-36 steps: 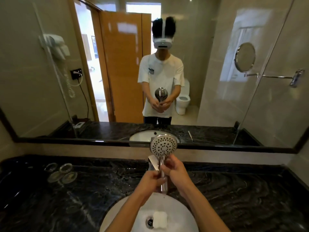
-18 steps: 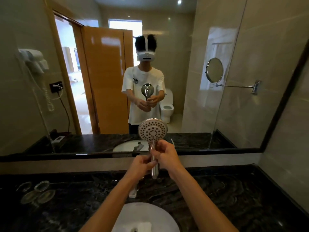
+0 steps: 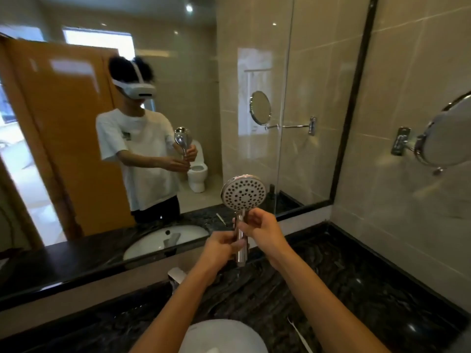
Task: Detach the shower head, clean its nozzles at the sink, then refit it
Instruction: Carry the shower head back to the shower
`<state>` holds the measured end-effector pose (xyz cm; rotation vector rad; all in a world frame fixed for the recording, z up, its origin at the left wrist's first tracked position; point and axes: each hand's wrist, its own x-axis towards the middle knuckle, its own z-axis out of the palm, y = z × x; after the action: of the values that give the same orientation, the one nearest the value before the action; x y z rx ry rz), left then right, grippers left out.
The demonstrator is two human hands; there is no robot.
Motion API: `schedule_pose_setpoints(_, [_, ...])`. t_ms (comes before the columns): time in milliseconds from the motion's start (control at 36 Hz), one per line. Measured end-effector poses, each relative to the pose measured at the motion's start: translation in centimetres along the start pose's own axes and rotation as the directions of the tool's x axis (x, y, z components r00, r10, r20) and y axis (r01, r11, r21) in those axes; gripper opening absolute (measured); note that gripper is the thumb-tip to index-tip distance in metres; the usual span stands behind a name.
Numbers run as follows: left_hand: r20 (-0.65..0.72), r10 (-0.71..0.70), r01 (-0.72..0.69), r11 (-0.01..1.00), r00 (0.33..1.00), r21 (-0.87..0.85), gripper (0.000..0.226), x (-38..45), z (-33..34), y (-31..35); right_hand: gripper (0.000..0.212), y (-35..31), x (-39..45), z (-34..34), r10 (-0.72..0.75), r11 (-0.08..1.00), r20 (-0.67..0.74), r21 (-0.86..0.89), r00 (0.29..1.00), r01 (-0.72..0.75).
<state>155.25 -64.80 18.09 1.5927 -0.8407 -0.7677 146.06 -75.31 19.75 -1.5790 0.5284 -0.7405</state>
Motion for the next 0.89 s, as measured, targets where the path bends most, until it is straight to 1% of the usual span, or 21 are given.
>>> schedule_pose_setpoints(139, [0.175, 0.041, -0.044, 0.999, 0.984, 0.014, 0.020, -0.3, 2.4, 0.8, 0.017, -0.3, -2.8, -2.4, 0.006, 0.998, -0.163, -0.062, 0.987, -0.016])
schedule_pose_setpoints(222, [0.270, 0.059, -0.070, 0.997, 0.961, 0.033, 0.016, -0.4, 4.6, 1.1, 0.019, -0.7, -5.1, -4.3, 0.017, 0.996, -0.277, -0.075, 0.961, -0.039])
schedule_pose_setpoints(250, [0.299, 0.061, -0.075, 0.997, 0.952, 0.037, 0.013, -0.5, 5.5, 1.2, 0.019, -0.9, -6.0, -5.0, 0.012, 0.996, -0.311, -0.080, 0.950, -0.039])
schedule_pose_setpoints(306, [0.358, 0.065, -0.083, 0.996, 0.932, 0.034, 0.014, -0.9, 7.5, 1.3, 0.017, -1.4, -7.9, -6.6, 0.006, 0.995, -0.371, -0.095, 0.929, -0.045])
schedule_pose_setpoints(389, [0.453, 0.077, -0.104, 0.994, 0.888, 0.036, 0.012, -1.9, 10.8, 1.8, 0.015, -1.9, -10.7, -9.2, -0.007, 0.993, -0.455, -0.106, 0.890, -0.047])
schedule_pose_setpoints(500, [0.571, 0.112, -0.154, 0.988, 0.813, 0.026, 0.013, -3.8, 15.8, 2.9, 0.017, -2.6, -15.1, -13.0, -0.031, 0.991, -0.576, -0.127, 0.817, -0.052])
schedule_pose_setpoints(611, [0.677, 0.148, -0.191, 0.982, 0.721, -0.011, 0.013, -6.2, 21.3, 4.1, 0.014, -3.5, -20.1, -16.6, -0.067, 0.988, -0.697, -0.145, 0.714, -0.049])
schedule_pose_setpoints(695, [0.743, 0.172, -0.219, 0.975, 0.647, -0.035, 0.012, -8.5, 25.9, 4.7, 0.019, -4.3, -24.3, -19.7, -0.101, 0.982, -0.765, -0.178, 0.636, -0.057])
schedule_pose_setpoints(778, [0.804, 0.184, -0.220, 0.973, 0.566, -0.068, 0.014, -11.4, 30.4, 5.4, 0.020, -5.1, -28.7, -22.4, -0.118, 0.975, -0.813, -0.205, 0.571, -0.090])
schedule_pose_setpoints(889, [0.881, 0.194, -0.219, 0.970, 0.431, -0.106, 0.013, -15.4, 36.1, 6.2, 0.020, -5.7, -35.0, -25.4, -0.134, 0.974, -0.890, -0.199, 0.436, -0.107])
